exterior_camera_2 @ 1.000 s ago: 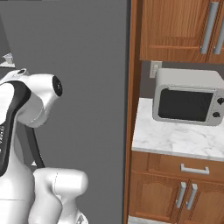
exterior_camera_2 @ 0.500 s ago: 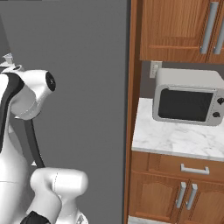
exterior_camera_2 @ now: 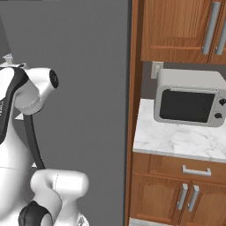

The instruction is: Open the freezer door, pick up the ice cube tray from the freezer, and place it on the dining counter.

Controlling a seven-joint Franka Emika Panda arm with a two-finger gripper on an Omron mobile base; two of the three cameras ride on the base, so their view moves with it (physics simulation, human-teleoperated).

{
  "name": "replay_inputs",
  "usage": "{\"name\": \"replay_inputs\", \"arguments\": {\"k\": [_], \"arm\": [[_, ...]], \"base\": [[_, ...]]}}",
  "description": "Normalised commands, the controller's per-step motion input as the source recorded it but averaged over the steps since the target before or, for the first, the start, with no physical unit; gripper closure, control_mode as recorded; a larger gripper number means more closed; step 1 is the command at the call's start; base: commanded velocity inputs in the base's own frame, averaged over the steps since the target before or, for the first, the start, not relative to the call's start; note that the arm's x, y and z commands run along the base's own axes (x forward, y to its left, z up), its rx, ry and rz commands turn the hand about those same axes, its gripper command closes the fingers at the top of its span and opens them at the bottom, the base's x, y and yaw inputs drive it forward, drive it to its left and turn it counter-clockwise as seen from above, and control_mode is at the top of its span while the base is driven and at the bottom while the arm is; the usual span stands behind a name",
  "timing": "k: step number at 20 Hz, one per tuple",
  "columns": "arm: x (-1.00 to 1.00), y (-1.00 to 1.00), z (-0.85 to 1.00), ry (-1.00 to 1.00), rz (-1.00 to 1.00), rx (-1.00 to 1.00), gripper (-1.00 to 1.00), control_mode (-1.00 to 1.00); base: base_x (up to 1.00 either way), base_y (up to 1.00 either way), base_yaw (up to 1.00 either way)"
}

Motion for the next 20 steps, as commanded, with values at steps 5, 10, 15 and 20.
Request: {"name": "replay_inputs", "arguments": {"k": [5, 10, 15, 20], "arm": [[0.22, 0.25, 0.0, 0.0, 0.0, 0.0, -1.0, -1.0], [0.12, 0.46, 0.0, 0.0, 0.0, 0.0, -1.0, -1.0], [0.0, 0.44, 0.0, 0.0, 0.0, 0.0, -1.0, -1.0], [0.0, 0.45, 0.0, 0.0, 0.0, 0.0, -1.0, -1.0]], "base": [[0.0, 0.0, 0.0], [0.0, 0.0, 0.0], [0.0, 0.0, 0.0], [0.0, 0.0, 0.0]]}}
